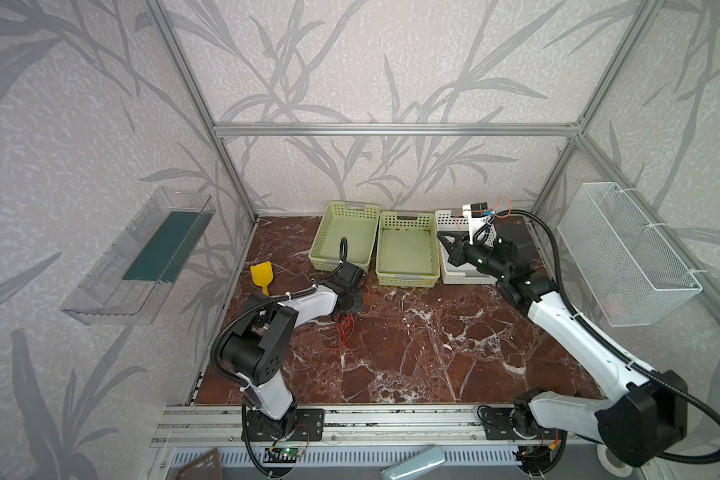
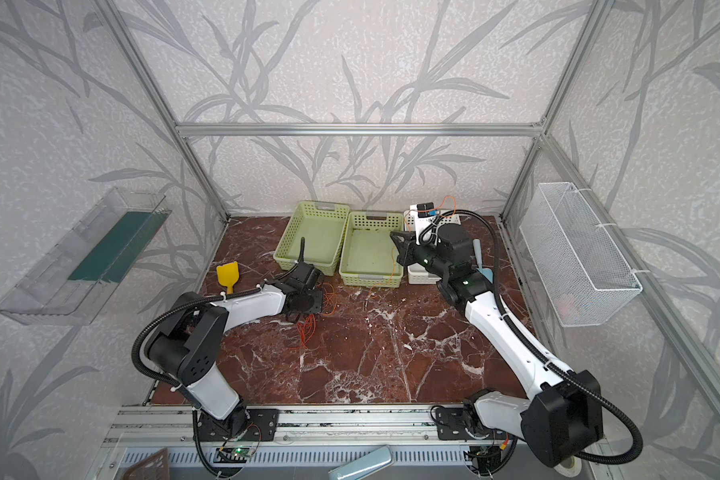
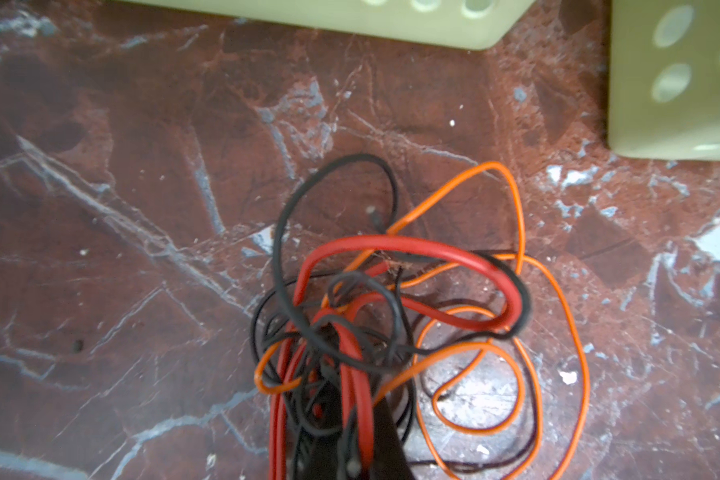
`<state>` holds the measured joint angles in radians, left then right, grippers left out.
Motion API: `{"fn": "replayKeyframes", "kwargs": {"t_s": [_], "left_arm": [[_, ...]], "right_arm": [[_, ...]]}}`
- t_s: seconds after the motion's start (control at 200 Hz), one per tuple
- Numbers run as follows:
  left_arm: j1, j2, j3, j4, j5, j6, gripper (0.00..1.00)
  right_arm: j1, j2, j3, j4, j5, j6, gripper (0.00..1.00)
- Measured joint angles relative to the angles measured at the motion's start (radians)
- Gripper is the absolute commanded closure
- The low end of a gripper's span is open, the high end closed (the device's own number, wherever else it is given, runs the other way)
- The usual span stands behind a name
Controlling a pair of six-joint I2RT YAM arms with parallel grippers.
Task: Untangle the cables
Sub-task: 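Carry the orange wire over the green basket and open the right gripper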
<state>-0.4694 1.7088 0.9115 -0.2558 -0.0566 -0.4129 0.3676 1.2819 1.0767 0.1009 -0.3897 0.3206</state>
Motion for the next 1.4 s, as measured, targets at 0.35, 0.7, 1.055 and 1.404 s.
{"fn": "replayKeyframes", "kwargs": {"t_s": [0.35,0.7,1.055,1.404], "left_arm": [[-0.035,-0.021,-0.021,0.031,0.060,0.013,0.98],[-0.052,-0.039,-0.038,0.032,0.117,0.017,0.98],[-0.060,-0.066,-0.050,0.024,0.133,0.017,0.98],[-0.061,-0.069,-0.050,0.022,0.137,0.017,0.98]], "right_arm": [[0.001,0.329,0.384,-0.045,-0.070,-0.087,1.00],[0.011,0.722,0.743,-0.088,-0.119,-0.148,1.00],[0.053,0.946,0.804,-0.137,-0.122,-0.178,0.98],[0.077,1.023,0.841,-0.164,-0.141,-0.161,0.61]]}}
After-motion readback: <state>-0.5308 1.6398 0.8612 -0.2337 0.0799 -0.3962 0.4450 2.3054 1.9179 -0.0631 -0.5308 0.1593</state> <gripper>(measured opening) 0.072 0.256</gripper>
